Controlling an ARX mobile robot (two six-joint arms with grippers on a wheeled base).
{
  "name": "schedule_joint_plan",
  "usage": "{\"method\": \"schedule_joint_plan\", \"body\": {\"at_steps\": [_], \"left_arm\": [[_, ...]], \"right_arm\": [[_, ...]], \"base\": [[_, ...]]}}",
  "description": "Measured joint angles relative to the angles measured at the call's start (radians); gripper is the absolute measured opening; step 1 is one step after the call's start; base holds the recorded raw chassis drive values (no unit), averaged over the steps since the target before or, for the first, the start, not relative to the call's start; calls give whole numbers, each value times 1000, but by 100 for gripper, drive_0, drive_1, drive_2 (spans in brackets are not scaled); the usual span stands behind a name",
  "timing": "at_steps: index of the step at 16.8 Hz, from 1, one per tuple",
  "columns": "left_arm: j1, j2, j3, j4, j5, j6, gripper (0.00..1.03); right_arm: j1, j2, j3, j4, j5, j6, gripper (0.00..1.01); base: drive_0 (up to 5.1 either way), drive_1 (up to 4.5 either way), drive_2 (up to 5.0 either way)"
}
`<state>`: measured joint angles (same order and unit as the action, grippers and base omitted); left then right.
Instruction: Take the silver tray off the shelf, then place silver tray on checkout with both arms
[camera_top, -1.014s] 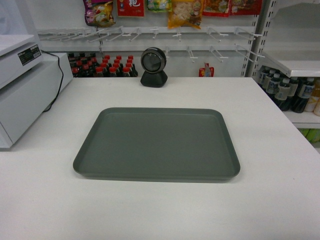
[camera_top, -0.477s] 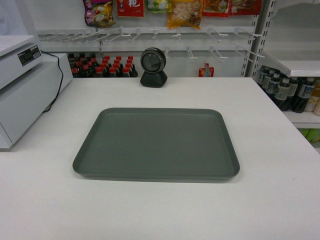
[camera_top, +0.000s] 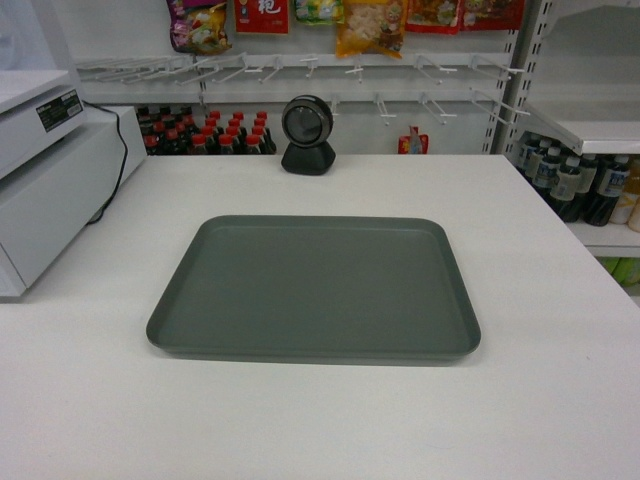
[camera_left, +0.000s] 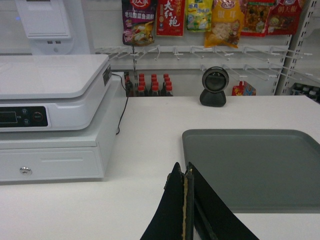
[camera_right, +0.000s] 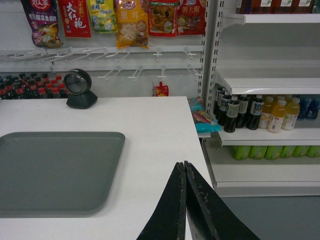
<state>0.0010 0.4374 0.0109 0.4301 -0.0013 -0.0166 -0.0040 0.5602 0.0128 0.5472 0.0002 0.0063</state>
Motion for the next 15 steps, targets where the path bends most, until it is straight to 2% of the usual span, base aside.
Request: {"method": "schedule_joint_plan", "body": {"at_steps": [5,11,12,14,15], "left_arm": [[0,-154,0,-145,0,0,1],[0,-270,0,-265,0,0,1],[0,-370,0,-418,3,0,1],[0,-427,5,-430,-2,0,1],[0,-427,0,-438,1,0,1]], "right_arm": [[0,-193,0,-179,0,0,2],[0,-343,-1,-329,0,0,2],[0,-362,-1,-347,0,0,2],[0,-389,-1,-377,0,0,2],[3,-486,0,-525,-3,0,2]], "base": [[0,0,0],[0,0,0],[0,0,0],[0,0,0],[0,0,0]]}}
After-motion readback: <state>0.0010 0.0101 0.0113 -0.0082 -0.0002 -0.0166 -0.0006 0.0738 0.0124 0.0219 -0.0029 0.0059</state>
